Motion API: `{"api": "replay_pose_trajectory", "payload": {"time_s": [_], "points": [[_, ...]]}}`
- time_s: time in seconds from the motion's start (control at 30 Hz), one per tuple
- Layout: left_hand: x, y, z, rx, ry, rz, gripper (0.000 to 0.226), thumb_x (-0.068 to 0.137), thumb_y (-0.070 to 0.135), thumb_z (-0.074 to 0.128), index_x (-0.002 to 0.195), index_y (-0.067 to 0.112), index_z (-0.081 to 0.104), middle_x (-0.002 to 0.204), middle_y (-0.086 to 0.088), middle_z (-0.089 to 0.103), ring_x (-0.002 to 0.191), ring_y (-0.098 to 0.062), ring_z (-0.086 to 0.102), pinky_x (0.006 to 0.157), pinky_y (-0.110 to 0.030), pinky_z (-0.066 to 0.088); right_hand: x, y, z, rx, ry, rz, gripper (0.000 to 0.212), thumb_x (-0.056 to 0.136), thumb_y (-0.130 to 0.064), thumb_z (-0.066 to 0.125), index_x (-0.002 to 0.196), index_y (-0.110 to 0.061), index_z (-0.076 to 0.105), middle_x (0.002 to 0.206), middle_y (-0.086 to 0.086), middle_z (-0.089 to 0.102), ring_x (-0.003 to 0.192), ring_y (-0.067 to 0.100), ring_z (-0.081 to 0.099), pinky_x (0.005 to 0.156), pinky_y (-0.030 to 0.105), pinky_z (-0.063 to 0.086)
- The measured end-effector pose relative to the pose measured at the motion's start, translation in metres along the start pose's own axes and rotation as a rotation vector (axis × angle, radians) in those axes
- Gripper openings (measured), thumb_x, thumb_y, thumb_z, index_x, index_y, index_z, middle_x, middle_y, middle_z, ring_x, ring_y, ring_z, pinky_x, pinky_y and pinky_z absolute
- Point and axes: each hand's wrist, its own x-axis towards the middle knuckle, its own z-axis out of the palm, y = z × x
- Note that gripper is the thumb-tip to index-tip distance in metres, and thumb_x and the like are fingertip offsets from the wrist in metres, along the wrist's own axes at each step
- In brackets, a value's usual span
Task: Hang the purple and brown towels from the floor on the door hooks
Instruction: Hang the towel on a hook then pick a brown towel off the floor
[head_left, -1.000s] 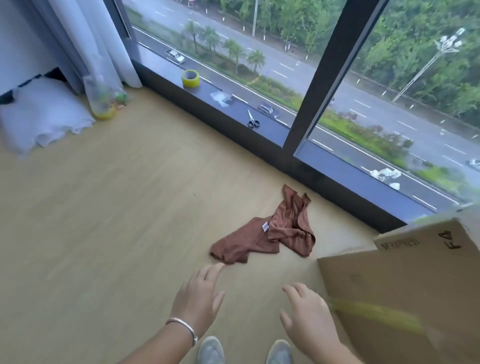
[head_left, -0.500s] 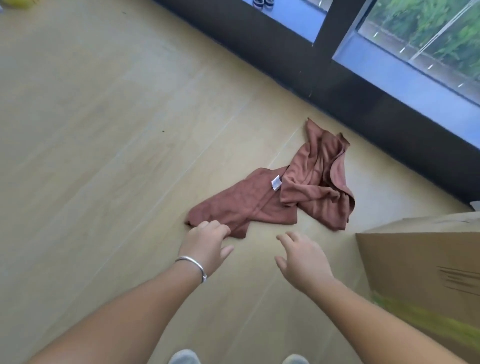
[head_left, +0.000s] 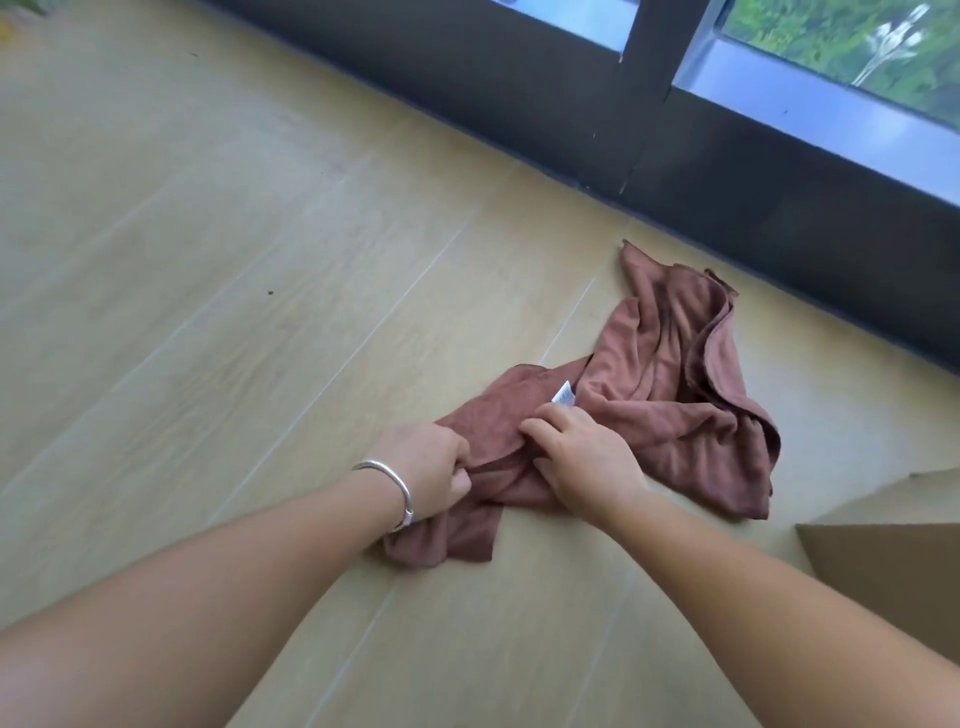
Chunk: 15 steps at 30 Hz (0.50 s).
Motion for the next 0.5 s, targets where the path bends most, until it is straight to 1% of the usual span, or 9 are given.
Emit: {"api": "replay_pose_trajectory", "payload": {"time_s": [0.07, 0.13, 0.17, 0.23, 0.3, 0.37, 0.4, 0.43, 0.5], "points": [[0.0, -0.01, -0.006, -0.227, -0.012, -0.136, 0.015, 0.078, 0.033, 0.054, 0.08, 0.027, 0.067, 0.077, 0.007, 0.067, 0.077, -0.02, 0.062, 0.064, -0.026, 0.045, 0.001, -0.002, -0.004, -0.002, 0.004, -0.055, 0.044, 0.073, -0.016, 0.071, 0.116, -0.014, 0.061, 0.114, 0.004, 0.058, 0.097, 0.029, 0.058, 0.068, 0.04, 0.052], [0.0, -0.02, -0.011, -0.587, -0.02, -0.304, 0.015, 0.08, 0.027, 0.057, 0.069, 0.024, 0.066, 0.071, 0.005, 0.068, 0.071, -0.016, 0.062, 0.062, -0.024, 0.047, 0.001, -0.005, -0.004, 0.019, 0.044, -0.068, 0.046, 0.07, -0.018, 0.075, 0.114, -0.013, 0.062, 0.111, 0.005, 0.059, 0.09, 0.03, 0.059, 0.071, 0.041, 0.051], [0.0, -0.025, -0.013, -0.756, -0.032, -0.369, 0.016, 0.082, 0.024, 0.058, 0.068, 0.021, 0.066, 0.069, 0.003, 0.067, 0.067, -0.016, 0.061, 0.06, -0.024, 0.045, 0.002, -0.008, -0.004, 0.043, 0.08, -0.053, 0.046, 0.071, -0.019, 0.075, 0.114, -0.013, 0.061, 0.111, 0.004, 0.059, 0.089, 0.029, 0.06, 0.071, 0.04, 0.051], [0.0, -0.036, -0.021, -1.017, -0.075, -0.432, 0.015, 0.086, 0.021, 0.059, 0.074, 0.018, 0.068, 0.067, 0.002, 0.066, 0.06, -0.015, 0.059, 0.057, -0.024, 0.044, 0.006, -0.018, -0.003, 0.1, 0.155, -0.014, 0.045, 0.075, -0.022, 0.073, 0.118, -0.015, 0.06, 0.116, 0.001, 0.058, 0.09, 0.027, 0.061, 0.071, 0.037, 0.051], [-0.002, -0.047, -0.031, -1.13, -0.072, -0.4, 0.011, 0.088, 0.021, 0.063, 0.077, 0.021, 0.068, 0.066, 0.004, 0.065, 0.057, -0.013, 0.059, 0.057, -0.025, 0.046, 0.017, -0.026, -0.005, 0.127, 0.195, 0.014, 0.043, 0.079, -0.023, 0.069, 0.12, -0.016, 0.058, 0.117, -0.001, 0.058, 0.095, 0.024, 0.059, 0.074, 0.036, 0.05], [-0.005, -0.058, -0.04, -1.13, -0.047, -0.313, 0.007, 0.084, 0.013, 0.068, 0.082, 0.02, 0.068, 0.067, 0.003, 0.067, 0.06, -0.012, 0.062, 0.067, -0.026, 0.05, 0.03, -0.029, -0.009, 0.085, 0.182, 0.039, 0.039, 0.081, -0.019, 0.064, 0.119, -0.018, 0.059, 0.111, 0.002, 0.058, 0.098, 0.025, 0.056, 0.079, 0.038, 0.047], [-0.007, -0.062, -0.044, -1.063, -0.052, -0.271, 0.013, 0.081, 0.007, 0.067, 0.081, 0.02, 0.067, 0.065, 0.004, 0.067, 0.059, -0.011, 0.063, 0.067, -0.024, 0.05, 0.036, -0.029, -0.013, 0.035, 0.17, 0.046, 0.035, 0.08, -0.018, 0.062, 0.115, -0.019, 0.061, 0.106, 0.004, 0.059, 0.097, 0.028, 0.054, 0.078, 0.038, 0.044], [-0.01, -0.066, -0.047, -0.92, -0.057, -0.243, 0.017, 0.078, 0.004, 0.065, 0.078, 0.021, 0.066, 0.06, 0.008, 0.063, 0.056, -0.009, 0.061, 0.062, -0.022, 0.047, 0.042, -0.028, -0.016, -0.028, 0.161, 0.05, 0.03, 0.08, -0.018, 0.062, 0.11, -0.02, 0.065, 0.101, 0.005, 0.059, 0.094, 0.03, 0.054, 0.077, 0.038, 0.041], [-0.015, -0.07, -0.051, -0.473, -0.031, -0.251, 0.017, 0.072, 0.009, 0.059, 0.072, 0.026, 0.061, 0.061, 0.012, 0.058, 0.059, -0.013, 0.056, 0.054, -0.022, 0.039, 0.049, -0.022, -0.023, -0.142, 0.16, 0.06, 0.019, 0.082, -0.023, 0.06, 0.099, -0.02, 0.07, 0.095, 0.006, 0.061, 0.092, 0.031, 0.053, 0.075, 0.038, 0.037]]}}
